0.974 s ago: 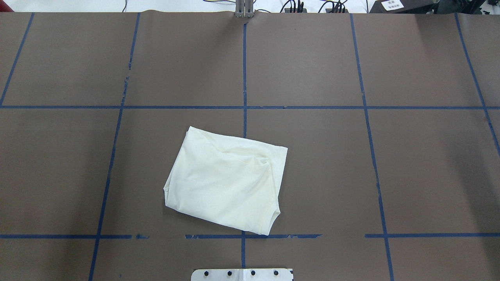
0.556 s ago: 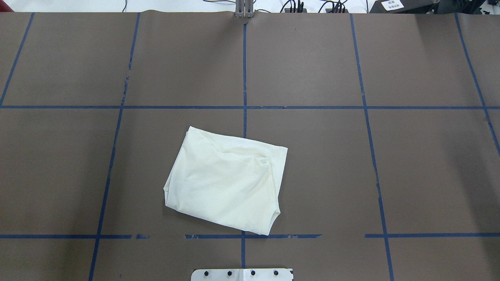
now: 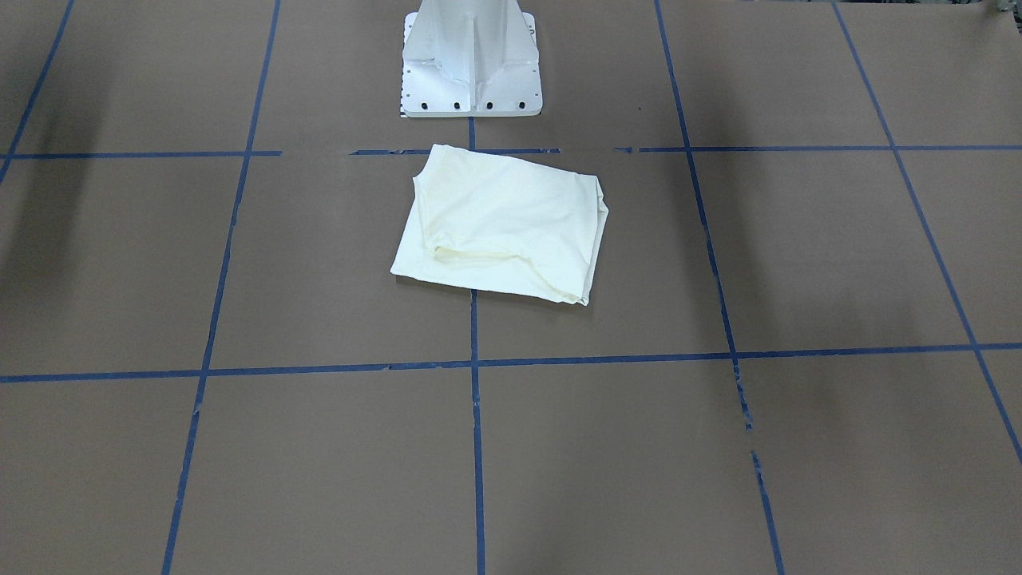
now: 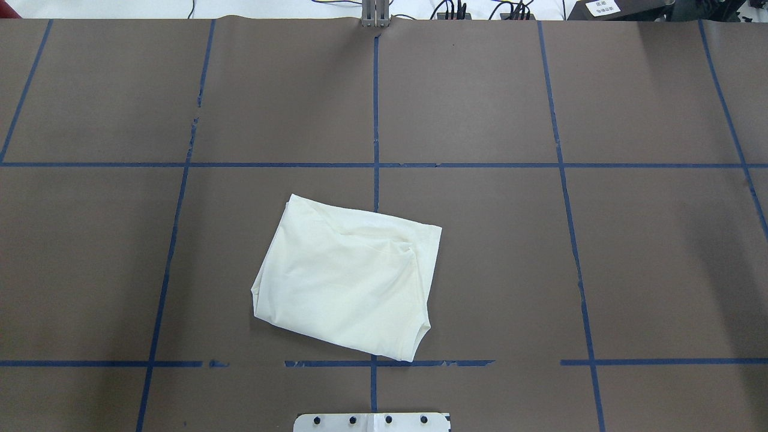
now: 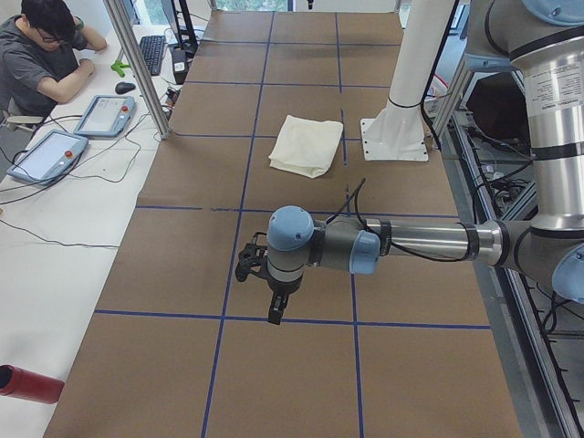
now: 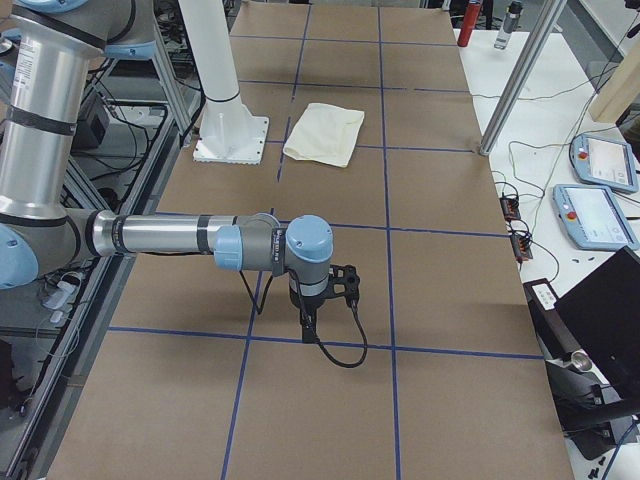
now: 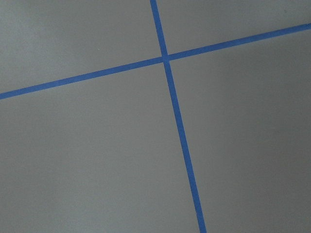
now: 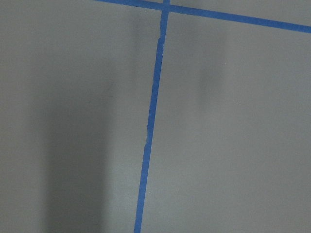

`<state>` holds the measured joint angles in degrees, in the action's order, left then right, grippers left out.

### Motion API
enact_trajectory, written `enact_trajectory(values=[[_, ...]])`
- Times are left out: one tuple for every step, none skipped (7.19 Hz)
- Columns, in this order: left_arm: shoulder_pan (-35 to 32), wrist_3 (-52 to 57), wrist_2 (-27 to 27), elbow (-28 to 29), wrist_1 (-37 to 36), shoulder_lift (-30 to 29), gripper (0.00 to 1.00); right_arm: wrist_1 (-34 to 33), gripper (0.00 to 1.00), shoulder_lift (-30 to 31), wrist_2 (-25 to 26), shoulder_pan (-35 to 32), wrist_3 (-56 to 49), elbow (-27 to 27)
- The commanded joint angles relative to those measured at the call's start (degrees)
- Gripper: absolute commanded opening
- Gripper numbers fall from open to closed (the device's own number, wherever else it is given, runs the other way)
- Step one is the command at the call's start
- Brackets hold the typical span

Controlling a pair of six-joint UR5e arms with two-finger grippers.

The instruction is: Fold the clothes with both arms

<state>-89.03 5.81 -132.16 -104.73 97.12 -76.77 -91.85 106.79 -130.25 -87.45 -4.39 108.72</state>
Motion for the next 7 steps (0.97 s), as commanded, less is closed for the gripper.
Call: enact_trajectory(values=[[0.0, 0.0, 0.1, -0.3, 0.0, 0.0, 1.00, 0.0, 1.00, 0.0, 0.0, 0.0, 0.0, 0.0], [0.0, 0.0, 0.2, -0.4, 0.0, 0.0, 1.00, 0.0, 1.00, 0.1, 0.0, 0.0, 0.0, -0.2], [0.0, 0.0, 0.2, -0.5, 0.0, 0.0, 1.00, 0.0, 1.00, 0.0, 0.0, 0.0, 0.0, -0.4], [0.0, 0.0, 0.2, -0.5, 0.0, 0.0, 1.00, 0.0, 1.00, 0.0, 0.0, 0.0, 0.0, -0.5], [0.0, 0.0, 0.2, -0.5, -0.1, 0.0, 1.00, 0.0, 1.00, 0.0, 0.0, 0.0, 0.0, -0.7], [0.0, 0.0, 0.2, -0.5, -0.2, 0.0, 1.00, 0.0, 1.00, 0.1, 0.0, 0.0, 0.0, -1.1], [0.0, 0.0, 0.2, -0.4, -0.2, 0.0, 1.00, 0.0, 1.00, 0.1, -0.2, 0.0, 0.0, -1.8]])
